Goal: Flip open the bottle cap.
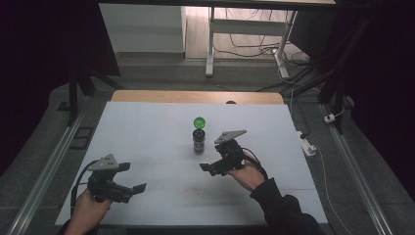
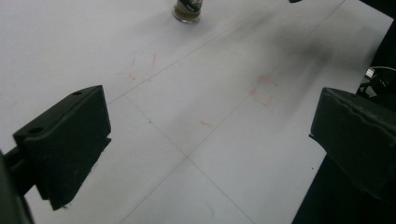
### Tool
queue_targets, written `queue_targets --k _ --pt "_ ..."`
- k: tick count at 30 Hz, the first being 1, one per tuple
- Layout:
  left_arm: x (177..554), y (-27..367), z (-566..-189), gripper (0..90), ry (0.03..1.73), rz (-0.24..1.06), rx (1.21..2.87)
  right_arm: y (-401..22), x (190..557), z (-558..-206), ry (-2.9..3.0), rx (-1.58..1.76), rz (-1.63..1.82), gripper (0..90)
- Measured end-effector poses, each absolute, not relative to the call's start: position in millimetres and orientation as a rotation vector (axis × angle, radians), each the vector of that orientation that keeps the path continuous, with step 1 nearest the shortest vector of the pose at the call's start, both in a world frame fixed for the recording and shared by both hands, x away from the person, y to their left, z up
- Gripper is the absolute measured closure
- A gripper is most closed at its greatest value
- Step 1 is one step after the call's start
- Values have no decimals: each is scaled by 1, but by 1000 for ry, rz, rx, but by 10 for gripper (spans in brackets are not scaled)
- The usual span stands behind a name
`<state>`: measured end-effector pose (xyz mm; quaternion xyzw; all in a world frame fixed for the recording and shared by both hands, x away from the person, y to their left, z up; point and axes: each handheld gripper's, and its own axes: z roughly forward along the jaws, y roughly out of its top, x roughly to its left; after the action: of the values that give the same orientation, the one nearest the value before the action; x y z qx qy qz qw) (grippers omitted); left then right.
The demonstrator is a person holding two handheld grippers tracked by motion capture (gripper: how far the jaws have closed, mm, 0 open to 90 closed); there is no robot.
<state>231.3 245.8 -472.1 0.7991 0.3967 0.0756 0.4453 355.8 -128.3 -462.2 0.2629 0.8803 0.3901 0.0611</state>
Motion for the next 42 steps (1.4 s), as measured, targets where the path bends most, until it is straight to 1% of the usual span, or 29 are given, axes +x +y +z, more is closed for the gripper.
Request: queue_targets --k 8,15,24,42 --pt "214 264 -475 0 1052 227 1967 -156 336 -455 2610 823 1207 0" --pt "206 270 -478 0 1097 283 2000 -182 319 -448 2551 867 1211 0" --pt "200 274 -477 0 1127 316 1985 -221 300 -445 2482 956 1203 0" --pt "198 271 -477 0 1167 347 2021 -283 267 -455 2350 1135 1074 0"
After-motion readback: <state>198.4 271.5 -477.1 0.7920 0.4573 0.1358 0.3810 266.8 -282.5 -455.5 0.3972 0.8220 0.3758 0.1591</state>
